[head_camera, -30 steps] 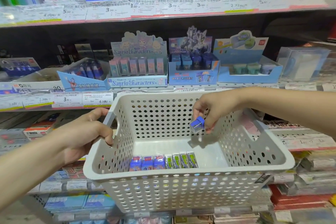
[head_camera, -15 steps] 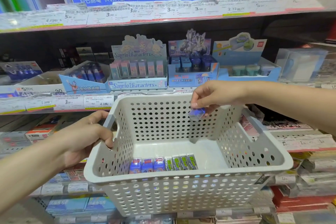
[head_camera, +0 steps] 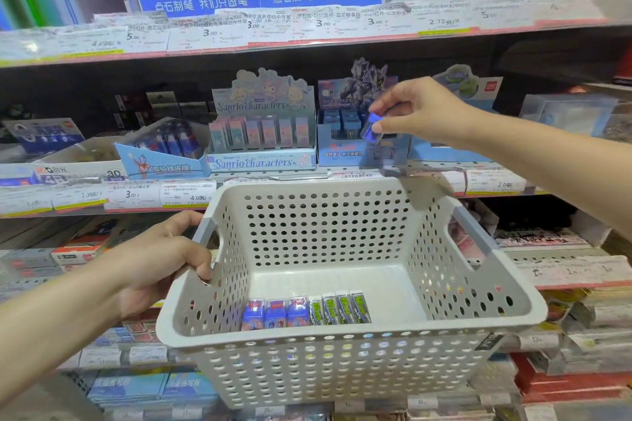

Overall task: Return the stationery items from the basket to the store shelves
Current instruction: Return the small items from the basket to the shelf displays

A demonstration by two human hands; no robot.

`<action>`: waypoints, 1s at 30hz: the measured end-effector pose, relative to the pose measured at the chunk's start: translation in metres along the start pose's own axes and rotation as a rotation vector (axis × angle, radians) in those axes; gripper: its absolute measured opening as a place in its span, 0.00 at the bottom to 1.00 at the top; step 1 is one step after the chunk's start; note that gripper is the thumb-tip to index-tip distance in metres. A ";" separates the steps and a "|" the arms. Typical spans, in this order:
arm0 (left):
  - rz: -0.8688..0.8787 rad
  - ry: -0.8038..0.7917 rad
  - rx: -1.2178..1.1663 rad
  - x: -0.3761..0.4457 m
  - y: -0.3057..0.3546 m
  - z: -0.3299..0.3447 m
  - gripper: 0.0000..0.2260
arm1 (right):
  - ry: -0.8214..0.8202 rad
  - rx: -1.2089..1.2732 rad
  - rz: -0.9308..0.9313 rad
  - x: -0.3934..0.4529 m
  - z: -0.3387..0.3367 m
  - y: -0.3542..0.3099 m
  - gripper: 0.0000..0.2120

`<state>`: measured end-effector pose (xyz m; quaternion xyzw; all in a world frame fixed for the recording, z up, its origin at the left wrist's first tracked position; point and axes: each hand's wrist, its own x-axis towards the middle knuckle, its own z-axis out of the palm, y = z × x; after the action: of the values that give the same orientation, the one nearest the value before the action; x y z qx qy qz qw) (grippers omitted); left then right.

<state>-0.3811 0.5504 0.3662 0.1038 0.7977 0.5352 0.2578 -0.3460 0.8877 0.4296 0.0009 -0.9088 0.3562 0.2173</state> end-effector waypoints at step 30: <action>-0.023 0.008 -0.030 -0.004 -0.003 0.004 0.26 | 0.064 -0.456 -0.226 0.035 0.007 0.042 0.11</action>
<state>-0.3751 0.5508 0.3638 0.0886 0.7919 0.5444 0.2620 -0.3871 0.9198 0.4122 0.0423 -0.9525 0.1152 0.2789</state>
